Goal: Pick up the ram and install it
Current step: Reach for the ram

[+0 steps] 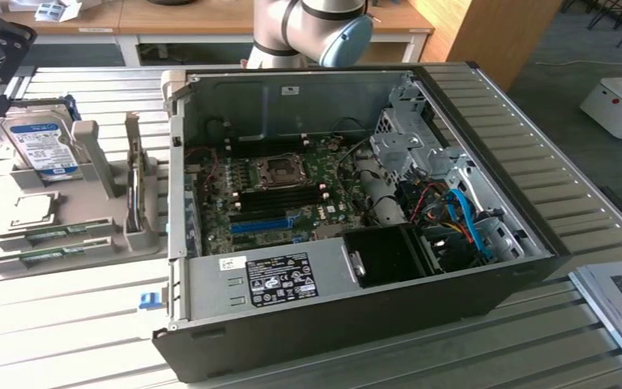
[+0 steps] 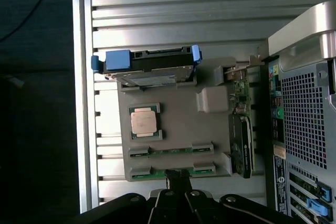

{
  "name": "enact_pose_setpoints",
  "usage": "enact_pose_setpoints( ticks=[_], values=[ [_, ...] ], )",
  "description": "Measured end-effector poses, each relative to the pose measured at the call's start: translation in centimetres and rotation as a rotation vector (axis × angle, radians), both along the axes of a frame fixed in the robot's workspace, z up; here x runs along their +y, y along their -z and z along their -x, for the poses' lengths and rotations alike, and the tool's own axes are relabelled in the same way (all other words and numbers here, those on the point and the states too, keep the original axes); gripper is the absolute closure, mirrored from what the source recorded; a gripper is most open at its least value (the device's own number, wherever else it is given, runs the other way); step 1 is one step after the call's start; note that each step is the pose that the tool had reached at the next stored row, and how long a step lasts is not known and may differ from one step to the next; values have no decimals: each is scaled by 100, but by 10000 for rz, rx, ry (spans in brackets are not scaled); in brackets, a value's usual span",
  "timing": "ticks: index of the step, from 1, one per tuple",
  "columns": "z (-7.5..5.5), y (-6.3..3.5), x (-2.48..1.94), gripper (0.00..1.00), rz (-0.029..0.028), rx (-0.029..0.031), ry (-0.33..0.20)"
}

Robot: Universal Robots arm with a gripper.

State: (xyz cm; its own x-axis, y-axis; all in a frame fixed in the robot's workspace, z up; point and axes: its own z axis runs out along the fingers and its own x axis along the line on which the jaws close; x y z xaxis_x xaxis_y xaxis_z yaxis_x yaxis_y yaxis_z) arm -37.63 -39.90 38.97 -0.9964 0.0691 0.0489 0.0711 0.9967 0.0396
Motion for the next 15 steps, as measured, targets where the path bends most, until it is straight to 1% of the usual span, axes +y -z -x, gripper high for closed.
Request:
enact_pose_setpoints(
  ticks=[6, 9, 15],
  values=[
    [7, -1, -4, 90, 1, -4, -183],
    [14, 0, -10, 90, 0, -19, -275],
    [14, 0, -14, 90, 0, -22, -312]
  ],
)
